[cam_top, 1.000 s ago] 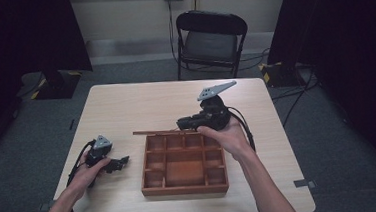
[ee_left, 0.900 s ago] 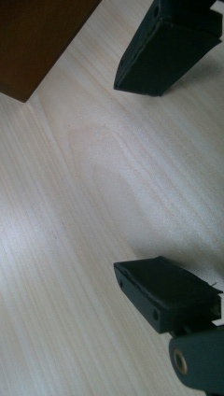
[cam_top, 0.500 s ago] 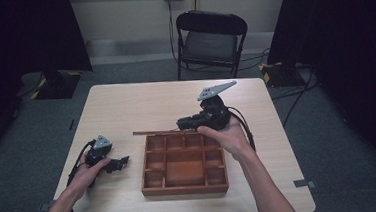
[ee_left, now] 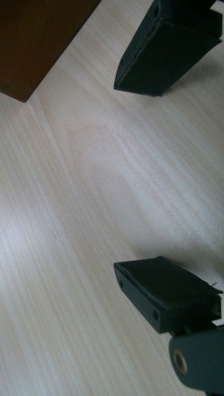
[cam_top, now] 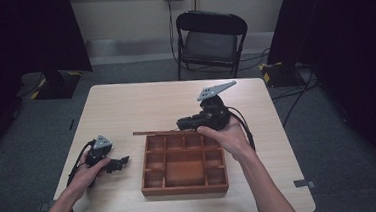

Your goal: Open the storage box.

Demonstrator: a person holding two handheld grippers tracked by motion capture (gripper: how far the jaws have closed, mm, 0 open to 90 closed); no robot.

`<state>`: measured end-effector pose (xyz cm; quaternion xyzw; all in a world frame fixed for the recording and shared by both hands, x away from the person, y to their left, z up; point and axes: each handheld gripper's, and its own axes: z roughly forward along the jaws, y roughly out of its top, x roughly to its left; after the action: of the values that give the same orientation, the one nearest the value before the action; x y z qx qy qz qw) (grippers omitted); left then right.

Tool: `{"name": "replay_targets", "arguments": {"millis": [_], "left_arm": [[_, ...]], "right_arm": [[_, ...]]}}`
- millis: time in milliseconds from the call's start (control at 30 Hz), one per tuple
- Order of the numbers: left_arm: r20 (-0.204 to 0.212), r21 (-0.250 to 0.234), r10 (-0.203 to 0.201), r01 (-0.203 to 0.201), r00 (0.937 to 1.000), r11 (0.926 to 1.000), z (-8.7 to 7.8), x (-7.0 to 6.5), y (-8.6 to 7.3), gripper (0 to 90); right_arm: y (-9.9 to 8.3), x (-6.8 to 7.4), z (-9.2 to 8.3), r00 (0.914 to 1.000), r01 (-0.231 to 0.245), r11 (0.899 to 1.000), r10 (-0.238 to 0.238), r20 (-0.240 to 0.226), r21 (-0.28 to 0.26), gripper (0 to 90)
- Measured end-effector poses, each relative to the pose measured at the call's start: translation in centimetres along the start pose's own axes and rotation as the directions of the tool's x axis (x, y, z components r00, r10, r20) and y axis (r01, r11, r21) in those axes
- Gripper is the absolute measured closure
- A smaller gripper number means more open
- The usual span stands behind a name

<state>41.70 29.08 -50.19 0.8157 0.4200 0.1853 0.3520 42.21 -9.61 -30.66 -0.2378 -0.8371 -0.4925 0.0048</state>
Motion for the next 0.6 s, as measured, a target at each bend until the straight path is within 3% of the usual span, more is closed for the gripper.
{"name": "replay_targets", "arguments": {"millis": [600], "left_arm": [[0.000,0.001,0.001,-0.001,1.0000,1.0000,0.00,0.01,0.00,10.8]], "right_arm": [[-0.02,0.05,0.04,1.0000,0.000,1.000,0.000,-0.003,0.005,83.1]]}}
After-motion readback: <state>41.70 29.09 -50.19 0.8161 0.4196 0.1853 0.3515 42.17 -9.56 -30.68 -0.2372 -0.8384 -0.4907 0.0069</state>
